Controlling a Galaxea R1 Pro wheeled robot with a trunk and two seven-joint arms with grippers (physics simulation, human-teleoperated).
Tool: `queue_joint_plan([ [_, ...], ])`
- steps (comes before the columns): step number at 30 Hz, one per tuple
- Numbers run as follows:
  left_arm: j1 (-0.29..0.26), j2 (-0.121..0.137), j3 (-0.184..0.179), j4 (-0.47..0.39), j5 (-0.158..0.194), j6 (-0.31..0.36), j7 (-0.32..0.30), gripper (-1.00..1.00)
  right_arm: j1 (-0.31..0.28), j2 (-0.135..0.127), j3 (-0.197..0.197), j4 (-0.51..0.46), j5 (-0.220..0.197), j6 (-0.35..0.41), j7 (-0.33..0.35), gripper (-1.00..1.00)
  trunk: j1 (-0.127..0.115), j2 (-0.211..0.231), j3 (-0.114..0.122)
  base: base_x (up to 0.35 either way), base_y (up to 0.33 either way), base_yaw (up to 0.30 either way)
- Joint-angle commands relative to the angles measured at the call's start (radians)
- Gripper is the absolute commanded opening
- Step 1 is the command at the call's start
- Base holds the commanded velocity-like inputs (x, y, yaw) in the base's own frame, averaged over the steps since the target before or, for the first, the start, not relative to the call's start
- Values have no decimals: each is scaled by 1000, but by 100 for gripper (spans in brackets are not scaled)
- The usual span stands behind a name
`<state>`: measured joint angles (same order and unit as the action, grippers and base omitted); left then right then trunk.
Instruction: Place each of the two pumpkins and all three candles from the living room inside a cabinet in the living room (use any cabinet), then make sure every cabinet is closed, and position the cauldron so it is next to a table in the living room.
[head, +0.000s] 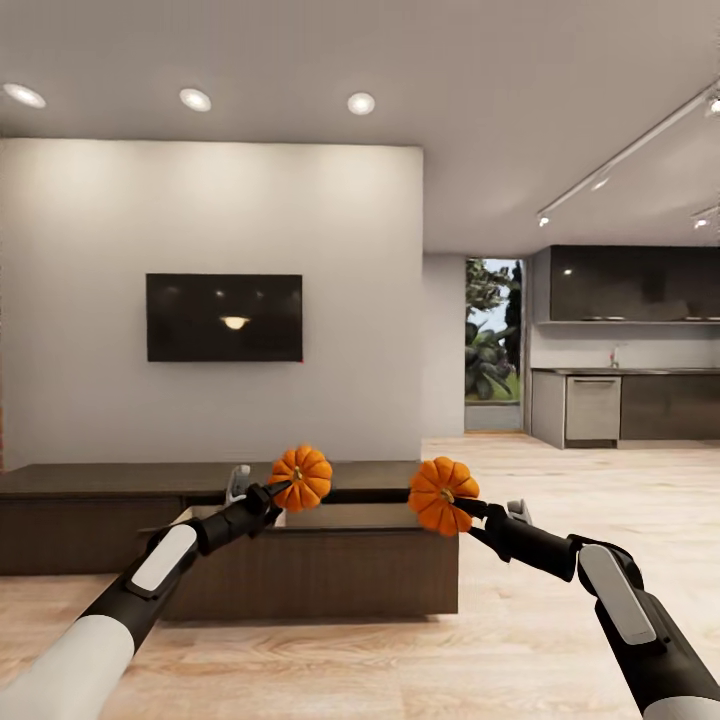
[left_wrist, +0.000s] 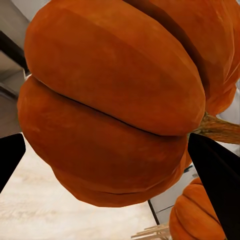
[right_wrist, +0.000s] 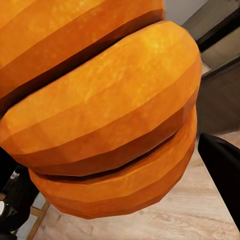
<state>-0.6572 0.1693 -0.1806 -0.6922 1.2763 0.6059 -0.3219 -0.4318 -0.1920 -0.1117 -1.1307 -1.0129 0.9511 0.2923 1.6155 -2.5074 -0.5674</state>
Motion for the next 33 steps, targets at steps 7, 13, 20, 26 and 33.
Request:
queue_joint_plan([
  [7,-1,1,-3,0,3,1,-2,-100,-1,0,-2,0,5,7,5,-100,-3,1,20,0,0,0],
  [13,-1,1,-3,0,3,1,-4,-100,-1,0,-2,0,4,9,5,-100,-6,3,38,0,0,0],
  [20,-1,1,-3,0,3,1,-5,-100,-1,0,-2,0,4,9,5,-100,-9,4,59,0,0,0],
  [26,-1,1,-3,1,3,1,-4,-100,-1,0,-2,0,4,9,5,-100,-12,6,77,0,0,0],
  [33,-1,1,-3,0,3,1,-5,-100,-1,0,-2,0,5,8,5,-100,-15,7,101,0,0,0],
])
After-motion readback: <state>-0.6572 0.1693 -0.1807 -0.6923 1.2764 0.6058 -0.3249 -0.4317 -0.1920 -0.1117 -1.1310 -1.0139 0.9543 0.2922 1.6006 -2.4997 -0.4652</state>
